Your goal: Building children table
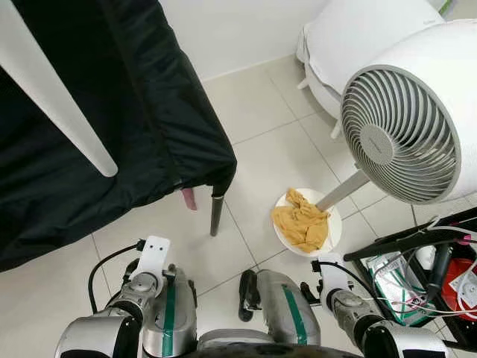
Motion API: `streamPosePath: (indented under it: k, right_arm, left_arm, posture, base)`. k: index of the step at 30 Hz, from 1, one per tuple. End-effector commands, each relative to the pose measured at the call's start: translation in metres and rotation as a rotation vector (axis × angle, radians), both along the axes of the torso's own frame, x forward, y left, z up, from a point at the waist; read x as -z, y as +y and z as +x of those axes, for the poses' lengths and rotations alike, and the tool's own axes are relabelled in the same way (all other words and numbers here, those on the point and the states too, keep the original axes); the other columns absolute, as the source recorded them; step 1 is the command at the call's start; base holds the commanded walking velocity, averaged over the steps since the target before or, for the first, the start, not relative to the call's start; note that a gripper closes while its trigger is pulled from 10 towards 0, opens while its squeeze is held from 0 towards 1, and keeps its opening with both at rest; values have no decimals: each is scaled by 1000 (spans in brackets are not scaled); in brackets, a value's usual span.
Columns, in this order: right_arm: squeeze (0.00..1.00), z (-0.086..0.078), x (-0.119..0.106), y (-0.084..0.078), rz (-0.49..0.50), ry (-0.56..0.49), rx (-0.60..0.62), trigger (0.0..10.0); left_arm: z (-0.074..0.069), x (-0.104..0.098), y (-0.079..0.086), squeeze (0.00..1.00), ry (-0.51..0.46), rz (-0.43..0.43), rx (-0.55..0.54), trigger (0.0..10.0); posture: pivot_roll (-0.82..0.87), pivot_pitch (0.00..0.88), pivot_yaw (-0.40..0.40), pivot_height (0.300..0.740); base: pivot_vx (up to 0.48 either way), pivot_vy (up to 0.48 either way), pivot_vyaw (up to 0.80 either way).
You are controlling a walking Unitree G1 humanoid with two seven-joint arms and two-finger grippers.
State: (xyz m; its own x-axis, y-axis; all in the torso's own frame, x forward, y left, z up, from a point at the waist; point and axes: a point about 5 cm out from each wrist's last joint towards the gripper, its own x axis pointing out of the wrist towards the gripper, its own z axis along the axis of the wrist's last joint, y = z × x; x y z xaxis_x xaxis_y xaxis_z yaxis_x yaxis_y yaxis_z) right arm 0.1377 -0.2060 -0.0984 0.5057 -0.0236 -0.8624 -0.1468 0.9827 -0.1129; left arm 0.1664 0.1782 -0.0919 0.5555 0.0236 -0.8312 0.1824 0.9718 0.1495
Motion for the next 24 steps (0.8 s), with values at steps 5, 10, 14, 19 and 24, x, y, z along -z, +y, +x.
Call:
streamPosePath:
  k: [5, 10, 14, 19, 24]
  right_arm:
    - [0, 2, 0, 0, -4, 6, 15, 10000]
    - [0, 12, -4, -1, 1, -19, 56, 10000]
    - [0, 17, -6, -1, 6, -36, 78, 10000]
    - [0, 25, -9, -3, 19, -70, 129, 10000]
    - [0, 23, -9, -2, 6, -69, 73, 10000]
  left_arm:
    - [-5, 3, -2, 0, 29, 0, -1, 10000]
    - [-4, 2, -1, 0, 29, 0, -15, 10000]
    - [-3, 2, 0, 0, 29, 4, -11, 10000]
    - [6, -1, -5, 0, 30, 10, 52, 10000]
    - [12, -4, -9, 0, 10, 10, 88, 10000]
  posture:
    - [85, 0, -47, 740]
    - [53, 0, -23, 740]
    - [26, 0, 6, 740]
    - [-22, 0, 35, 740]
    - [2, 0, -1, 740]
  base:
    - [0, 0, 0]
    - [0, 0, 0]
    - [0, 0, 0]
    - [0, 0, 0]
    - [0, 0, 0]
